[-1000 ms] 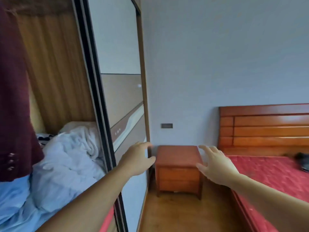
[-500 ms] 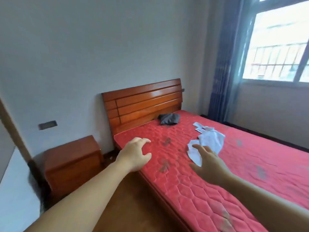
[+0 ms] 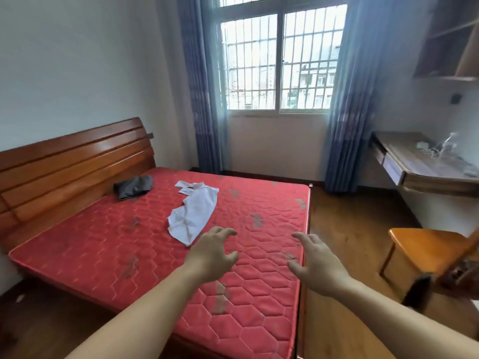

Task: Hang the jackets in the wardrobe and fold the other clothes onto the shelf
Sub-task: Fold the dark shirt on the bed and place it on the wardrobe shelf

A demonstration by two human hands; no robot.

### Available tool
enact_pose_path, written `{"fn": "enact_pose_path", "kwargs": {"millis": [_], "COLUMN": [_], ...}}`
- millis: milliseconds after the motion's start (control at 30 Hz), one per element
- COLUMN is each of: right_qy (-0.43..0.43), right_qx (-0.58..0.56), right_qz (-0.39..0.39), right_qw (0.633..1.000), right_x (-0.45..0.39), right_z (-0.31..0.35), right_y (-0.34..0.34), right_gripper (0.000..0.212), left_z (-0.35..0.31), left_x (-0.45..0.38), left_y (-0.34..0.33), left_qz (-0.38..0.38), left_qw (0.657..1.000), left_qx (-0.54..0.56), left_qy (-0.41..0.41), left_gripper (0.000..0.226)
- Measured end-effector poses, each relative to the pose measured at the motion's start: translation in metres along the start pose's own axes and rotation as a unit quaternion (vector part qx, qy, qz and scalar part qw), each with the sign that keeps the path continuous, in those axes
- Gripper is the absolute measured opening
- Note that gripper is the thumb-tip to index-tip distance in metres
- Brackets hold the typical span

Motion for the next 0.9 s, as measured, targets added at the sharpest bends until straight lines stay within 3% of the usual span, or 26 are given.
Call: {"fn": "enact_pose_path", "kwargs": {"millis": [333,633,900], "right_qy": [-0.147,-0.314,-0.351], "right_qx": [0.051,0.069,0.052], "right_qz": [-0.089,-0.123,-0.154], "right_qw": [0.984,0.939,0.922], "right_x": [0.046,0.137,0.164], "right_z": [-0.123,-0.285,-0.434], "right_y": [0.073,0.154,0.223], "right_gripper": [0.067,0.066,0.065], "left_z": [-0.127,-0.309,-0.462], "left_x": [-0.081,-0.096,-0.126], "left_y": [-0.092,-0.205,-0.289], "left_qz": [0.066,0.151,0.158], "left_qw": [0.987,0.943,0.935], "left_qx": [0.027,0.051,0.027], "left_qy": [-0.144,-0.292,-0.318], "left_gripper": [0.052,0.051,0.050]}}
Point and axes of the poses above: each hand's wrist, its own x-axis away from the middle knuckle, its own y-axis out of the back of the hand, z = x × y, the point moved 8 cm from there along -x, towards the middle knuckle, and after that the axes turned 2 degrees about x, right-handed, at the moved point
